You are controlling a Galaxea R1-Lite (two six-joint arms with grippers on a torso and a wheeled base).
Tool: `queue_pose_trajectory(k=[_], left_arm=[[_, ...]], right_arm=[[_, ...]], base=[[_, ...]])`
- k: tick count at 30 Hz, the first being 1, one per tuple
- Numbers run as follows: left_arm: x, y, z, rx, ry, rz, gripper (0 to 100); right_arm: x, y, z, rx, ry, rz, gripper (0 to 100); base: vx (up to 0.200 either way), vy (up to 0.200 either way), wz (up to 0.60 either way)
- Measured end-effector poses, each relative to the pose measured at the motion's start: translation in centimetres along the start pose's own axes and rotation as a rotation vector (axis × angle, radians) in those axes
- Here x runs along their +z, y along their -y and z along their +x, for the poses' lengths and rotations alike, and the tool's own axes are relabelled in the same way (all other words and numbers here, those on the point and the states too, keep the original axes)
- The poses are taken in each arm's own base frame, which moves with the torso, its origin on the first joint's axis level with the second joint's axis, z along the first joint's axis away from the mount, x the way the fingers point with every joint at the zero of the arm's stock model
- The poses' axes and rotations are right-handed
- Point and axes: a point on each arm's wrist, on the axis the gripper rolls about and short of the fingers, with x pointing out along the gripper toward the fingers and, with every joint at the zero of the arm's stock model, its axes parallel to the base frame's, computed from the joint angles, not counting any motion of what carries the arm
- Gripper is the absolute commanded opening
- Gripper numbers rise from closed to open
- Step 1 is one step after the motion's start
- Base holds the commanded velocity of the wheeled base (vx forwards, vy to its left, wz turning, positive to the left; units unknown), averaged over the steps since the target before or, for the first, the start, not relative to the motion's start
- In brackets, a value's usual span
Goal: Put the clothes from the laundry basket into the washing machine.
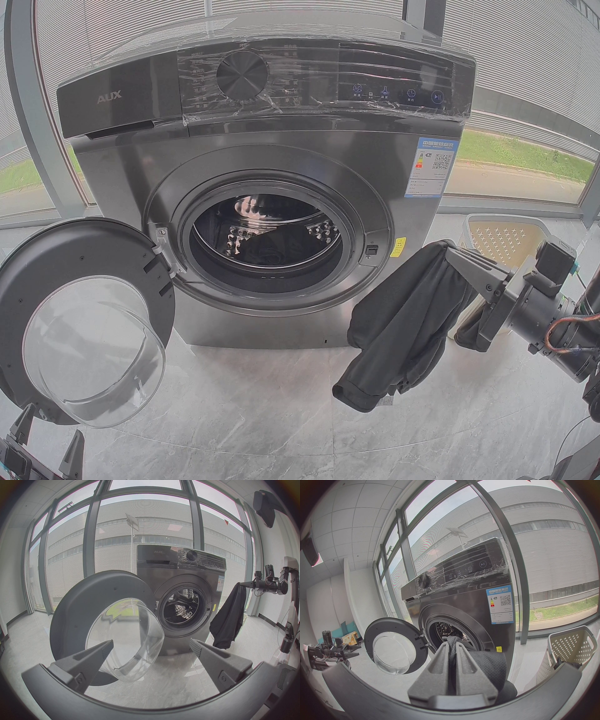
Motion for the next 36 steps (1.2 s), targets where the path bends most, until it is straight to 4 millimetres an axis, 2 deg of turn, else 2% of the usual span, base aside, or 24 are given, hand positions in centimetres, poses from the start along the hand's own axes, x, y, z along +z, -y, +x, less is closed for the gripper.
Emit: queue_pose_trajectory(k=[4,16,21,27,32,36], left_arm=[[0.0,0.0,0.0,0.0,0.0,0.0,100],[0.0,0.0,0.0,0.003,0.001,-0.002,100],[0.0,0.0,0.0,0.003,0.002,0.0,100],[0.0,0.0,0.0,0.013,0.001,0.007,100],[0.0,0.0,0.0,0.017,0.002,0.007,100],[0.0,0.0,0.0,0.016,0.001,0.019,100]], right_arm=[[-0.1,0.1,0.0,-0.003,-0.004,0.001,0],[-2.2,-0.2,-0.2,0.04,-0.097,0.012,0],[-2.7,-0.4,-0.6,0.049,-0.118,0.017,0],[-3.6,-1.6,-0.8,0.104,-0.152,0.066,0],[-4.2,-2.1,-0.2,0.107,-0.148,0.076,0],[-4.5,-2.1,0.8,0.029,-0.107,0.074,0]], base=[[0.0,0.2,0.0],[0.0,0.0,0.0],[0.12,0.0,0.0],[0.0,0.0,0.0],[0.0,0.0,0.0],[0.0,0.0,0.0]])
